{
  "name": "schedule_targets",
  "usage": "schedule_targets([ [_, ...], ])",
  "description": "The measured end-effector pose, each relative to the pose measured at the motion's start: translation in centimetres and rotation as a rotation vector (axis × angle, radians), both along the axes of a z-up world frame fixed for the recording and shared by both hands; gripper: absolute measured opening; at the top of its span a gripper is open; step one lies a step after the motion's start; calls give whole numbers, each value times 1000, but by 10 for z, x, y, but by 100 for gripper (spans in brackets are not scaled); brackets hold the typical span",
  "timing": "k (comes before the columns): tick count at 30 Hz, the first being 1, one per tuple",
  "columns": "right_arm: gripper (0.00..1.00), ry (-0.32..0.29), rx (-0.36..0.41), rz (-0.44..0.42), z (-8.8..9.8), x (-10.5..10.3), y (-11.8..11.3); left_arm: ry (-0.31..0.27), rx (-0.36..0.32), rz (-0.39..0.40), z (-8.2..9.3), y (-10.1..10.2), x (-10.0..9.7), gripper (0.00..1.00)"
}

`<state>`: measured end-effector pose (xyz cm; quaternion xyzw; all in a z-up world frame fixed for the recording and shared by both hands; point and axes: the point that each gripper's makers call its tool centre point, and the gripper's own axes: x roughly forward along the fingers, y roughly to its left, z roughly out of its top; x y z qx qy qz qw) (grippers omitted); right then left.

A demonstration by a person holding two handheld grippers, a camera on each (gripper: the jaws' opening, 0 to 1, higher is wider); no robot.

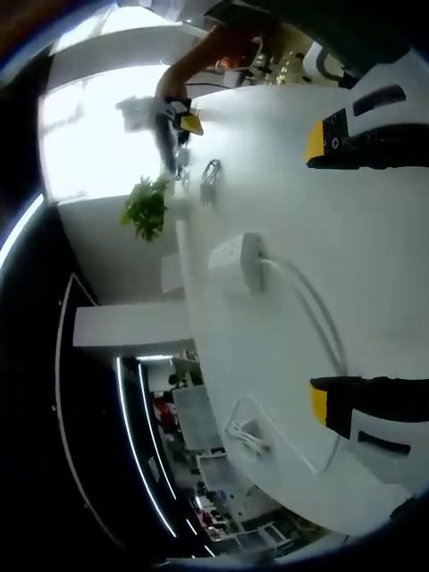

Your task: Straighten the power strip on the desk, plug the charger into it

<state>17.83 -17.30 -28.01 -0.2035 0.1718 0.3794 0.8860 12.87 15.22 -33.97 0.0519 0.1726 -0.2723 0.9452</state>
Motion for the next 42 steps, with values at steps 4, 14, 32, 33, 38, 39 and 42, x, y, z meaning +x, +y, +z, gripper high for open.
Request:
schedule_targets([
  [4,100,0,-25,8,0,5,3,3,-4,1,-1,0,1,99],
  [14,100,1,-62,33,3,16,9,13,-7,-1,-6,0,3,99],
  [32,100,-6,-132,76,10,27,16,24,-13,8,-11,3,4,99],
  [33,100,-2,-136,79,9,28,16,25,-14,8,-11,3,4,99],
  [38,100,-6,-148,87,11,34,17,27,-14,12,-12,4,4,99],
  [39,100,-5,-149,90,11,35,17,28,-14,12,-13,4,4,99],
  [42,100,10,-134,106,9,37,20,32,-14,12,-14,5,4,99],
])
